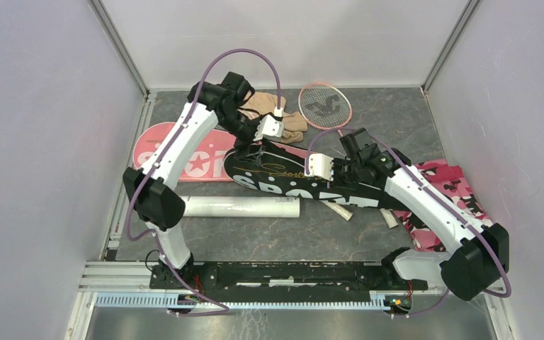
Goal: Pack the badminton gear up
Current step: Adjust the racket bag at the center of the board.
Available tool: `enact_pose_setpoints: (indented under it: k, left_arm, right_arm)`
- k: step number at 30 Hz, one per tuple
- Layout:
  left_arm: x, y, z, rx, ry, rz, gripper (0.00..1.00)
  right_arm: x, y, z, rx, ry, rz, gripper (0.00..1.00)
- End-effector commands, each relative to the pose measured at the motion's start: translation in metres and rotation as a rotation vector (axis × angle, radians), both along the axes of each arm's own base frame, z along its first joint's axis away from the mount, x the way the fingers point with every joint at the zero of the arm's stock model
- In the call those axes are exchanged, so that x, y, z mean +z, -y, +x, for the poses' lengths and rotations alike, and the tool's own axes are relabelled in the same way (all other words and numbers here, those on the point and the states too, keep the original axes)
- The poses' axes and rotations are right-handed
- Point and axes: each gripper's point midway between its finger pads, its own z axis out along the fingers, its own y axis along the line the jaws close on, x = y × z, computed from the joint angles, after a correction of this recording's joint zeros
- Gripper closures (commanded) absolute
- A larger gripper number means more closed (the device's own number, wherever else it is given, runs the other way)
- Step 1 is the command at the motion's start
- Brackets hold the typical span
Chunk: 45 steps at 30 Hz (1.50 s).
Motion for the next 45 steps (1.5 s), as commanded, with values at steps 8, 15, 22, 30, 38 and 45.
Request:
enact_pose_setpoints:
  k: [8, 15, 22, 30, 38, 45]
  left_arm:
    - [0.043, 0.056, -0.027, -0.156, 0.14, -0.211, 0.22]
    - [0.014, 0.06, -0.021, -0.174, 0.075, -0.093, 0.27]
    - [0.002, 0.04, -0.013, -0.146, 0.067, 0.038, 0.4]
    - [0.007, 0.014, -0.003, -0.089, 0.094, 0.057, 0.45]
    - [0.003, 0.001, -0.001, -0.065, 0.082, 0.066, 0.52]
    - [0.003, -0.006, 0.002, -0.047, 0.08, 0.067, 0.57]
  right_arm:
    - [-0.014, 0.018, -0.014, -0.019, -0.067, -0.074, 1.0]
    - [-0.015, 0.02, -0.016, -0.015, -0.068, -0.08, 1.0]
    - [-0.018, 0.022, -0.018, -0.013, -0.068, -0.088, 1.0]
    - [-0.017, 0.023, -0.018, -0.015, -0.066, -0.089, 1.0]
    - [-0.019, 0.023, -0.018, -0.015, -0.074, -0.088, 1.0]
    - [-0.019, 0.024, -0.019, -0.017, -0.072, -0.09, 1.0]
